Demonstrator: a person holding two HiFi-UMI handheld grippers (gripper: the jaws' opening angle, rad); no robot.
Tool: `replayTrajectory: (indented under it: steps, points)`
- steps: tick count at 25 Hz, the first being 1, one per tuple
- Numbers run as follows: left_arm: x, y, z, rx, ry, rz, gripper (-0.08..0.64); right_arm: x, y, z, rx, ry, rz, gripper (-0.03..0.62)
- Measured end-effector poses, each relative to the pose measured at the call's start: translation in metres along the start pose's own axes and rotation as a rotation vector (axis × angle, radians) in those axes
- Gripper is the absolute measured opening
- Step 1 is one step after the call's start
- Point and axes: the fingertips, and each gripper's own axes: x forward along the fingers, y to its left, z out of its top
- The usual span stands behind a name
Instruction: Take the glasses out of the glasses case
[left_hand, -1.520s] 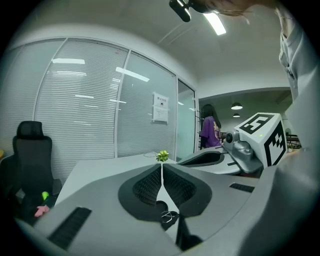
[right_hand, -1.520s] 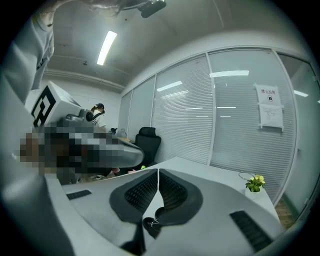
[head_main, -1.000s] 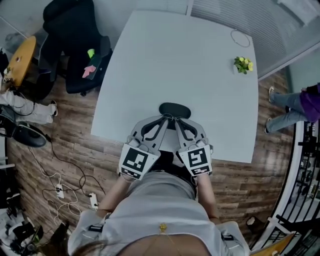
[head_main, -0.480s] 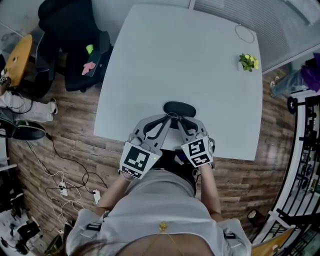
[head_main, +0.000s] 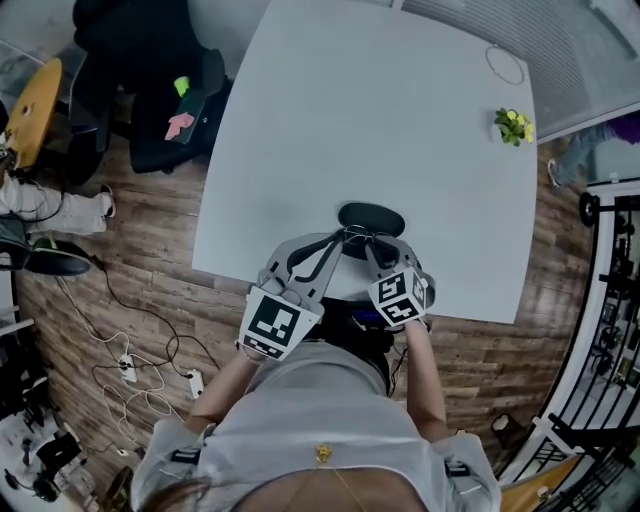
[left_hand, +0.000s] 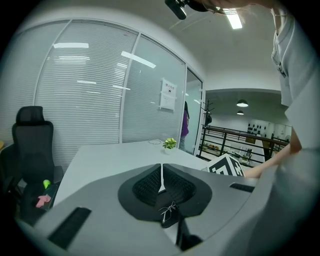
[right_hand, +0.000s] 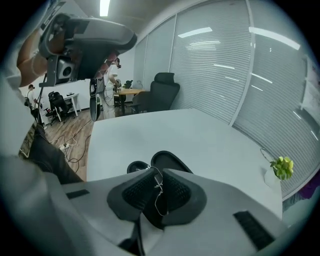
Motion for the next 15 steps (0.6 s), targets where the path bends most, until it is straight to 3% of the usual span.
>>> replayTrajectory:
  steps: [15]
  points:
    - [-0.004,0.021,-0.022,-0.055,0.033,0.044,0.032,0.046,0.002,-0.038,-0.200,0.208,0.054,0.052]
